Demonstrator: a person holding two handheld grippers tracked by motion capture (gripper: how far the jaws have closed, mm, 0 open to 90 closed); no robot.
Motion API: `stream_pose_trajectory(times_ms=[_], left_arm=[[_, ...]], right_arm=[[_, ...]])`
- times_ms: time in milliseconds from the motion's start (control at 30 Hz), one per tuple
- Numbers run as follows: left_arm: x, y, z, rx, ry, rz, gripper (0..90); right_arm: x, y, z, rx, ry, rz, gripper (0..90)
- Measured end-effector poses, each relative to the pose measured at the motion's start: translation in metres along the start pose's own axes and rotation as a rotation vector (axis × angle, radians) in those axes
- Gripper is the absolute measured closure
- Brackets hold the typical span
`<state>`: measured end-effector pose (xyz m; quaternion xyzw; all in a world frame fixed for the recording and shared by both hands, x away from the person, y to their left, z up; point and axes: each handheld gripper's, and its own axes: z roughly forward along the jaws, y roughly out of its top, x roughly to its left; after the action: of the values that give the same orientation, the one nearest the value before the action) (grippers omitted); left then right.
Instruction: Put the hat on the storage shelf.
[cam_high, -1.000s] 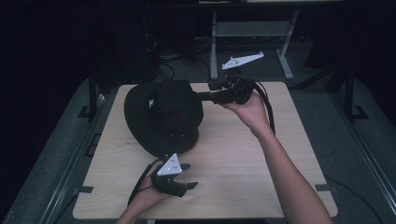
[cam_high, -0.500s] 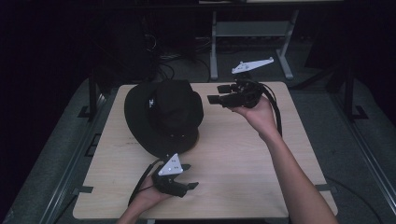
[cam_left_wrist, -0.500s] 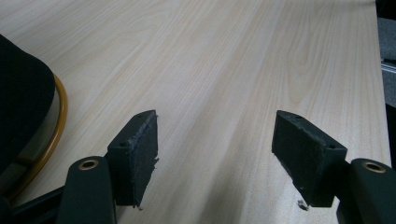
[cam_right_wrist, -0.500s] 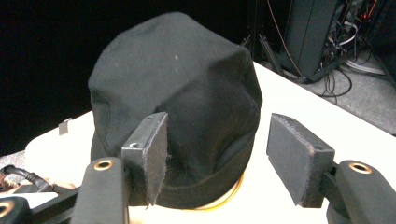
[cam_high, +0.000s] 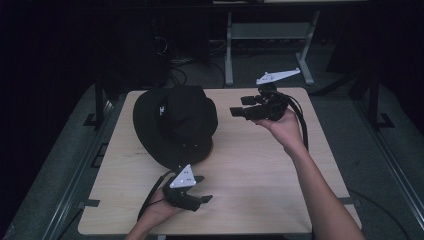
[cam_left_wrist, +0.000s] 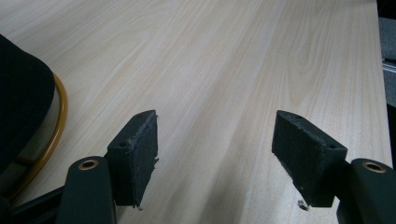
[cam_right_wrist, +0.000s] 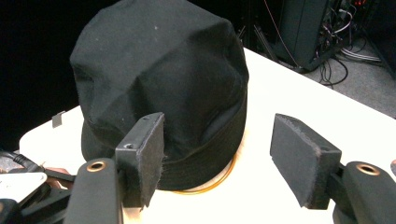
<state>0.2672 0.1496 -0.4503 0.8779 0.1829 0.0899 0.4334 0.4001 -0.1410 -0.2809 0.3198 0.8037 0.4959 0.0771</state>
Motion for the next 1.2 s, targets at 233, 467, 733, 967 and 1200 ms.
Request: stream_pose_trajectory(times_ms=[233,467,733,967,1200], left_arm=[[0.000,0.000,0.000,0.008,0.002,0.010,30.9],[0.000,0.000,0.000,0.009,0.002,0.007,30.7],[0.000,0.000,0.000,0.013,0.004,0.008,30.6],[0.000,0.000,0.000,0.014,0.006,0.010,30.6],[0.000,0.000,-0.001,0.017,0.007,0.013,30.5]], right_arm=[[-0.006,-0.011,-0.003,0.011,-0.011,0.021,32.8],[-0.011,-0.021,-0.006,0.013,-0.015,0.036,32.1],[-0.016,-0.033,-0.009,0.024,-0.019,0.054,29.9],[-0.020,-0.042,-0.013,0.024,-0.023,0.069,28.7],[-0.023,-0.054,-0.015,0.033,-0.031,0.084,27.6]])
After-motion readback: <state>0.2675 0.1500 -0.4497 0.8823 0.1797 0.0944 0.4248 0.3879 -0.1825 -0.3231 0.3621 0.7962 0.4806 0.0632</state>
